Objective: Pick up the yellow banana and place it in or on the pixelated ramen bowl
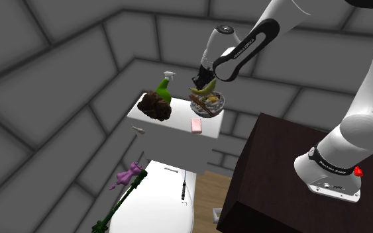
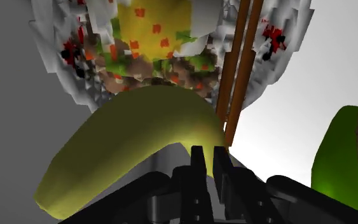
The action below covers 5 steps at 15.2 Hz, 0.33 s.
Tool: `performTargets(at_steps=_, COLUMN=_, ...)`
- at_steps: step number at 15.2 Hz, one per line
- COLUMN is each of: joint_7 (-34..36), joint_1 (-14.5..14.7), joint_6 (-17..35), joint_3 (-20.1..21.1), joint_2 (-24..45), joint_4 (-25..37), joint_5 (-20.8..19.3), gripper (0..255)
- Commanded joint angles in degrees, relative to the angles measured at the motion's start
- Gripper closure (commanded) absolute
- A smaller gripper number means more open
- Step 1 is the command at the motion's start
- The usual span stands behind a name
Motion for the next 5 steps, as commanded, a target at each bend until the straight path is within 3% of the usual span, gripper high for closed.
performTargets(at_steps=1, joint_7=-15.4, joint_1=0.2, joint_6=-4.4, joint_3=-0.7, joint_2=0.7, joint_4=-0.5, joint_5=-0.5, gripper=255)
performTargets(at_steps=5, joint_7=-16.8, joint_1=-1.5, joint_6=-2.3, joint_3=-0.6, joint_2=0.1, joint_4=-3.3, joint_5=-0.4, gripper=255)
